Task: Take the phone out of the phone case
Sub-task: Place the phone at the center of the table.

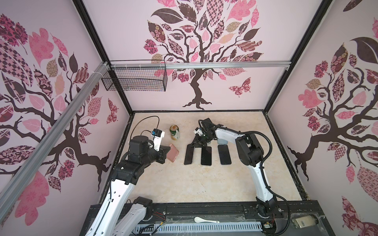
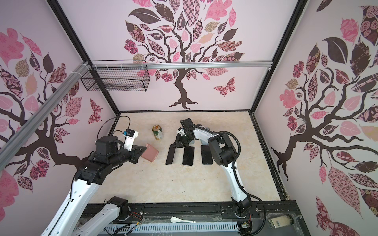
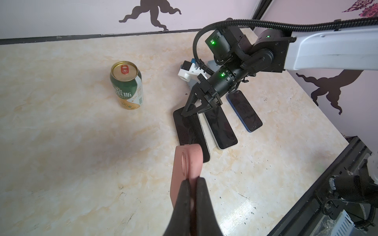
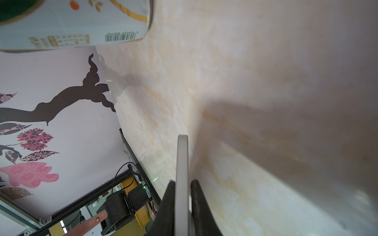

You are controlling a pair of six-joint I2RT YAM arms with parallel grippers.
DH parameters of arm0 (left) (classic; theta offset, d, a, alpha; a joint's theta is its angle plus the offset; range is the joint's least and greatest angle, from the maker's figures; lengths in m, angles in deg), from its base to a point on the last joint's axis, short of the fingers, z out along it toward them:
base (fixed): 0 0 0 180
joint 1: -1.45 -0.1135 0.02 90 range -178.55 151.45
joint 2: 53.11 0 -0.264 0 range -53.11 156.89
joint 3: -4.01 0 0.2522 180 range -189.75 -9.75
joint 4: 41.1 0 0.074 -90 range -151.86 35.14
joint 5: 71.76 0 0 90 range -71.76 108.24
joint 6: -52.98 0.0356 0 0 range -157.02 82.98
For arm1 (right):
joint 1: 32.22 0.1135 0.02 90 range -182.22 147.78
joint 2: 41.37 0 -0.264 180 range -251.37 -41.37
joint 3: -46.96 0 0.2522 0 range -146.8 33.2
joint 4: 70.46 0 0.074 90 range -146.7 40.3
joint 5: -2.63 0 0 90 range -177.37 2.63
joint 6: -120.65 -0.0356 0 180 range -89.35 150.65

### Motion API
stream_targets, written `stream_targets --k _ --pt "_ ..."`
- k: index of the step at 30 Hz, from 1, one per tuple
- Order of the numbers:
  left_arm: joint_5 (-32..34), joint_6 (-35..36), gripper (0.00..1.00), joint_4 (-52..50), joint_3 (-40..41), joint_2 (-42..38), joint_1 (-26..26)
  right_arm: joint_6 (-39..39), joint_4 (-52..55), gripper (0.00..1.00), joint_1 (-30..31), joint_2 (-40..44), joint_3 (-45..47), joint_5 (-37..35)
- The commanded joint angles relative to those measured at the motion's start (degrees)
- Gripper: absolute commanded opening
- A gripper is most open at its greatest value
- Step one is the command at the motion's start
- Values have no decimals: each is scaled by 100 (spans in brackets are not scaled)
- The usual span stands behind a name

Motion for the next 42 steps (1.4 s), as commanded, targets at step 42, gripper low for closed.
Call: stream_targets --k 42 --pt "-127 105 0 -9 182 -31 -24 296 629 29 -87 86 -153 -775"
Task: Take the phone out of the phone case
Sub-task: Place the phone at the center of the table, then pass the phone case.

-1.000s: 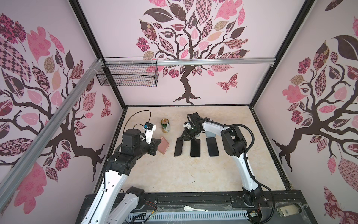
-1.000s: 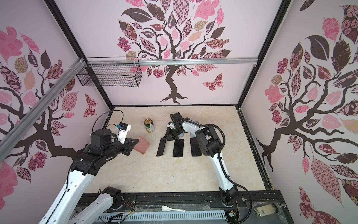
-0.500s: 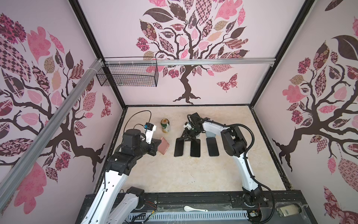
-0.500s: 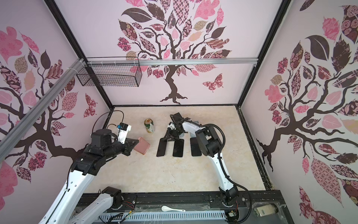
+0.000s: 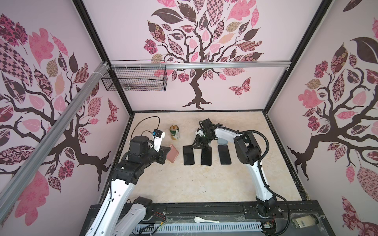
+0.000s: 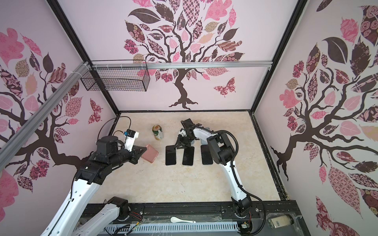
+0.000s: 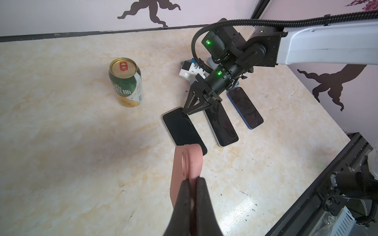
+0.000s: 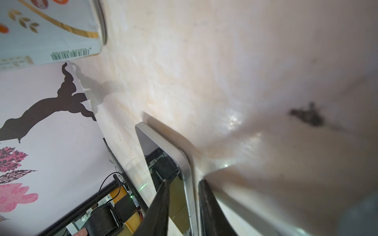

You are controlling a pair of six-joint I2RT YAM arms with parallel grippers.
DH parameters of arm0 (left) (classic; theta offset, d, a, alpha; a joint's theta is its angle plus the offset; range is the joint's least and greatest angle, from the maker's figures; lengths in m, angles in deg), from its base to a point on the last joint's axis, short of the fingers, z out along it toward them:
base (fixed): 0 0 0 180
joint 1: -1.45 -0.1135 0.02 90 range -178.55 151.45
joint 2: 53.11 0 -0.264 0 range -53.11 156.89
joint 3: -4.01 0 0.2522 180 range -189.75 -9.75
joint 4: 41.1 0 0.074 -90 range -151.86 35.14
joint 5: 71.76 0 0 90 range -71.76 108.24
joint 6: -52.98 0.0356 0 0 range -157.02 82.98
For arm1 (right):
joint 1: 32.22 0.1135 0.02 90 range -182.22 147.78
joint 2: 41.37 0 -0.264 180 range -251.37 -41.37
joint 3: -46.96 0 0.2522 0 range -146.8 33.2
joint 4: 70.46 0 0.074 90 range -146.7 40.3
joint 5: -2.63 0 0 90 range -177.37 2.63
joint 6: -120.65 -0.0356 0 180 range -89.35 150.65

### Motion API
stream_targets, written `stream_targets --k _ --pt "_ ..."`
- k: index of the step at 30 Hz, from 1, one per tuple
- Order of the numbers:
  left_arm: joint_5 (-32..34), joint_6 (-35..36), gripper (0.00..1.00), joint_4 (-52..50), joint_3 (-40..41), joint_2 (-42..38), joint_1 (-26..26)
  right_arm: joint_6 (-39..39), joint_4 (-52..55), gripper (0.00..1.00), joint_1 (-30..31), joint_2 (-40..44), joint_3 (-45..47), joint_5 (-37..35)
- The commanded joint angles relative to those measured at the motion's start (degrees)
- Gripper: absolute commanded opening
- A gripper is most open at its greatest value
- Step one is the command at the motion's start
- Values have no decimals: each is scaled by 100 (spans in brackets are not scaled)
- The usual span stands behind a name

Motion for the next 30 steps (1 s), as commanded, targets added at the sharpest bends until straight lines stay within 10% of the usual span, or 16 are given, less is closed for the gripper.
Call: stream_targets --k 1,7,17,30 --pt "-143 27 0 67 161 -66 -22 81 115 29 -9 481 131 -383" --pt "-1358 276 0 342 143 -181 -23 384 -324 34 -3 1949 968 -1040" --pt "-3071 -189 0 998 -45 491 47 1549 -2953 74 100 5925 4414 -1916" --pt "-3122 -1129 0 1385 -564 1427 865 3577 -2852 64 1537 7712 5391 -3004"
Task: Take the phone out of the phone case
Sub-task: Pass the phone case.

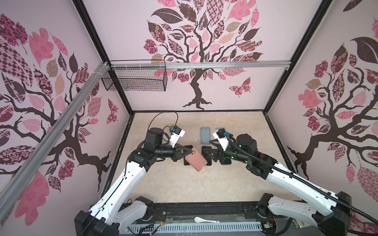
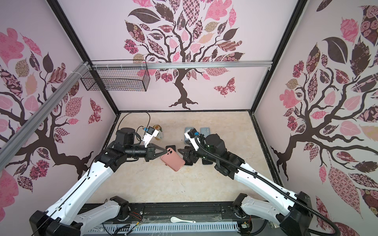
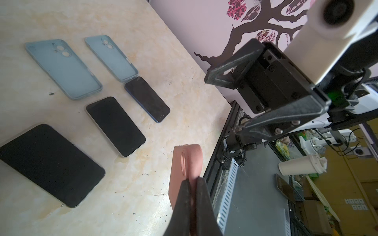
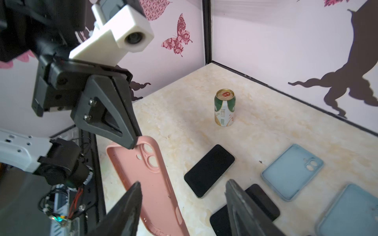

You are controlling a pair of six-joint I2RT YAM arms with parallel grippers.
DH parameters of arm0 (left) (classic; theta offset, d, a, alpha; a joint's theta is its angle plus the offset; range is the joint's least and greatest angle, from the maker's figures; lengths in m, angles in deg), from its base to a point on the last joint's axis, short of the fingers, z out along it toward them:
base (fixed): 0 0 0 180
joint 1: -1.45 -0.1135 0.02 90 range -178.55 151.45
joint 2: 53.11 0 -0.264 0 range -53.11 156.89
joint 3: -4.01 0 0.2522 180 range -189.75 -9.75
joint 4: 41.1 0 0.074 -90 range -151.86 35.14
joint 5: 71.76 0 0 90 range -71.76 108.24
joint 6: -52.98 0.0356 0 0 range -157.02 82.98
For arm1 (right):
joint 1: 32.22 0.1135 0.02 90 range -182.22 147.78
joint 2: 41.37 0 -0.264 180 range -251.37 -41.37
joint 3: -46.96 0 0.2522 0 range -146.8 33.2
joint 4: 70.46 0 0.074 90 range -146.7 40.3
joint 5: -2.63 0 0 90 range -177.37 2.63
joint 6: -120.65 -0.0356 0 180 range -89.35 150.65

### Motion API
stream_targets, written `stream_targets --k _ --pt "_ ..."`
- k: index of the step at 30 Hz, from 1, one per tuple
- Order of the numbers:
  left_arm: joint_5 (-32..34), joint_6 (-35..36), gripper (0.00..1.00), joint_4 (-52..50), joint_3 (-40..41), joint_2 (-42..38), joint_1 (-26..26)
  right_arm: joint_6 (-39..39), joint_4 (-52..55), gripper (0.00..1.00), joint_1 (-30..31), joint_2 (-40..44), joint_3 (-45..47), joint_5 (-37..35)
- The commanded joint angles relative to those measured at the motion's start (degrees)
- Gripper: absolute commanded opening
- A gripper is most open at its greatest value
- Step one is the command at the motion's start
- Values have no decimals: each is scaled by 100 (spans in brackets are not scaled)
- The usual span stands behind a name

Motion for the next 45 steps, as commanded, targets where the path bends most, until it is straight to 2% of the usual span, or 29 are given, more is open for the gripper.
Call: stream_targets --k 1,10,16,22,32,37,38,39,41,44,45 --pt "-213 -227 0 228 -343 23 35 490 200 63 99 86 31 -175" --pt "-403 -273 0 324 -321 28 53 583 257 59 326 -147 55 -259" --pt "-432 -289 0 329 -298 31 53 649 301 53 470 -360 -1 -328" --pt "-478 -282 0 335 -321 34 52 658 301 36 483 -508 -48 -400" --pt "-440 -247 0 318 -300 24 54 520 224 1 487 -541 -61 -281" --pt "-189 -173 0 261 -321 -74 52 192 240 0 485 -497 -73 -568" --pt "-38 -167 7 255 -321 -126 53 31 301 0 487 -534 -108 -686" --pt "244 -166 24 241 -313 -198 53 -121 403 0 486 -574 -158 -839" --pt "872 -194 47 213 -263 -359 51 -469 569 0 482 -679 -221 -1153" --pt "1778 -184 68 182 -174 -652 53 -1075 745 0 327 -910 -269 -1309" --pt "2001 -185 82 159 -126 -754 53 -1309 813 0 196 -1042 -302 -1188"
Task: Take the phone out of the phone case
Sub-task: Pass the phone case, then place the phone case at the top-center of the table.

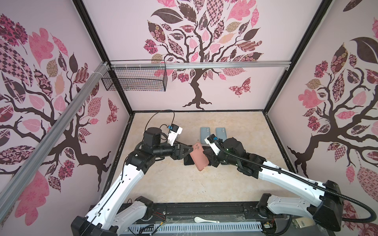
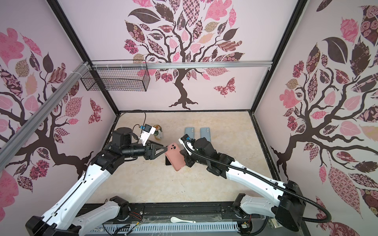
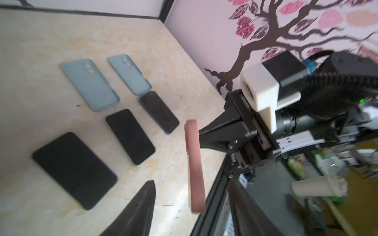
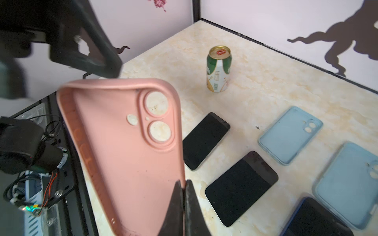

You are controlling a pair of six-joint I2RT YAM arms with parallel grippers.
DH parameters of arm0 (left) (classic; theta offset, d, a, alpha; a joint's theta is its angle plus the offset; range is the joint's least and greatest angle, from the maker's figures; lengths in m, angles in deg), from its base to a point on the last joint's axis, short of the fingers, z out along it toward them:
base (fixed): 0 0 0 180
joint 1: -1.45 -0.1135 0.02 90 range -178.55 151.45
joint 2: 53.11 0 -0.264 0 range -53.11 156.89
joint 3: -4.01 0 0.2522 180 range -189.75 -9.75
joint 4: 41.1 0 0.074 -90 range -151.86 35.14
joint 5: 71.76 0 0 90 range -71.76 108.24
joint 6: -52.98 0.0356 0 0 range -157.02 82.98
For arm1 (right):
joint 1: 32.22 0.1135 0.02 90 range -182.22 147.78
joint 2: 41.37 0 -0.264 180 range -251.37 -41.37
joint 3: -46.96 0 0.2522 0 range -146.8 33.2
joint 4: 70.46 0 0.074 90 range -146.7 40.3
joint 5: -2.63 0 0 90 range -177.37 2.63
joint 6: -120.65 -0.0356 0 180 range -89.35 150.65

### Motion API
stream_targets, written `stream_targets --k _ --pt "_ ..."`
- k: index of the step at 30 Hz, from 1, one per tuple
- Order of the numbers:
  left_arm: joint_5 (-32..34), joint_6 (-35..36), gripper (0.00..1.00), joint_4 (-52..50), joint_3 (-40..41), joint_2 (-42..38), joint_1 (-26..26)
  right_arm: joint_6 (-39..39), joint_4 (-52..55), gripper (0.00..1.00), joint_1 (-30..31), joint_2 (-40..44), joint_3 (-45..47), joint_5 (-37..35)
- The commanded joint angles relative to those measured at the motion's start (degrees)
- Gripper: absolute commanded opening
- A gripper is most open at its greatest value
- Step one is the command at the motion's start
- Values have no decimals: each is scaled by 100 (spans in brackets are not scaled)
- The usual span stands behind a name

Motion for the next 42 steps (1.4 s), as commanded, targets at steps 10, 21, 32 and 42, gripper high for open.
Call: stream_targets --k 10,21,32,42 --pt "1912 31 98 -518 613 -601 6 -1981 1527 0 -678 -1842 -1296 -544" --pt "2820 -1285 98 72 1331 -500 -18 -2274 3593 0 -888 -4227 -4283 -283" --pt "2720 -2190 98 674 1861 -971 -800 -2669 3350 0 -1263 -5326 -5281 -192" --pt "2515 -2184 98 558 2113 -769 -792 -2655 4162 0 -1485 -7100 -7662 -331"
